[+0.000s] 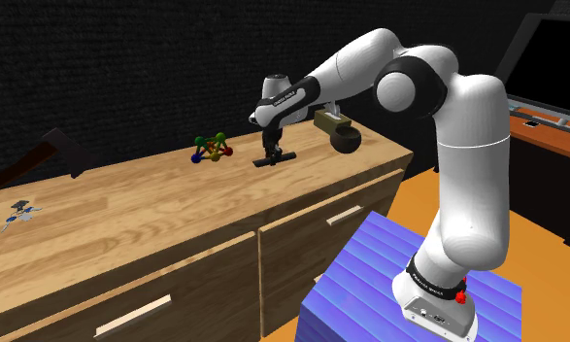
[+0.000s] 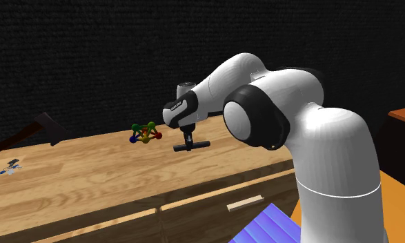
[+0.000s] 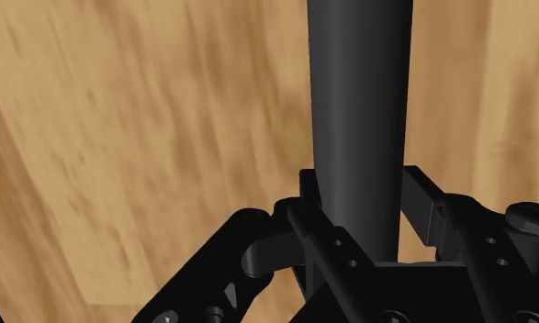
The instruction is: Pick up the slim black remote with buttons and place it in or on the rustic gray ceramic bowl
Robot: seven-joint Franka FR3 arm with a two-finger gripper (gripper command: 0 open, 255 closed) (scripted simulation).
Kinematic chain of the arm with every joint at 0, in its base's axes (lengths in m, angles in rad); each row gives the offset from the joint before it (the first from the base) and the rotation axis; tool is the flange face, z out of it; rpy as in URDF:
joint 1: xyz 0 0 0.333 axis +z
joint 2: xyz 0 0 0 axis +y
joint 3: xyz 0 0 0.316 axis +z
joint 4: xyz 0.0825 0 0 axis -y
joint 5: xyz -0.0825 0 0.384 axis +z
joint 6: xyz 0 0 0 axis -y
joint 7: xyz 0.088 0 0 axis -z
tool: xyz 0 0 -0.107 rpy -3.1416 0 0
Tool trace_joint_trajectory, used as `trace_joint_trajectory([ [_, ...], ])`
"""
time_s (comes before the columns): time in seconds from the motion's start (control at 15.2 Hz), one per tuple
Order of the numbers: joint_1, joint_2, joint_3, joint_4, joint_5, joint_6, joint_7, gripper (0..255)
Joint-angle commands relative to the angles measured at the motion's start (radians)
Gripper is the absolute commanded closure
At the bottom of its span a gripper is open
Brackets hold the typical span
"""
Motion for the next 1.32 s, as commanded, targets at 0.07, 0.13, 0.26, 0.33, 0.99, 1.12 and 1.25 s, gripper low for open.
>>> trace_joint_trajectory([
  [0.07,-0.001,0.004,-0.001,-0.001,0.0,0.005,0.0,255],
  [0.13,-0.001,0.003,-0.001,-0.002,0.0,0.005,0.0,255],
  [0.26,0.0,-0.004,-0.002,0.004,-0.003,-0.008,0.002,255],
  [0.33,0.001,-0.011,-0.003,0.008,-0.005,-0.018,0.003,255],
  [0.99,0.008,-0.074,-0.013,0.058,-0.026,-0.13,0.016,255],
  [1.12,0.009,-0.085,-0.014,0.07,-0.03,-0.153,0.018,255],
  [1.25,0.009,-0.094,-0.016,0.084,-0.033,-0.176,0.02,255],
])
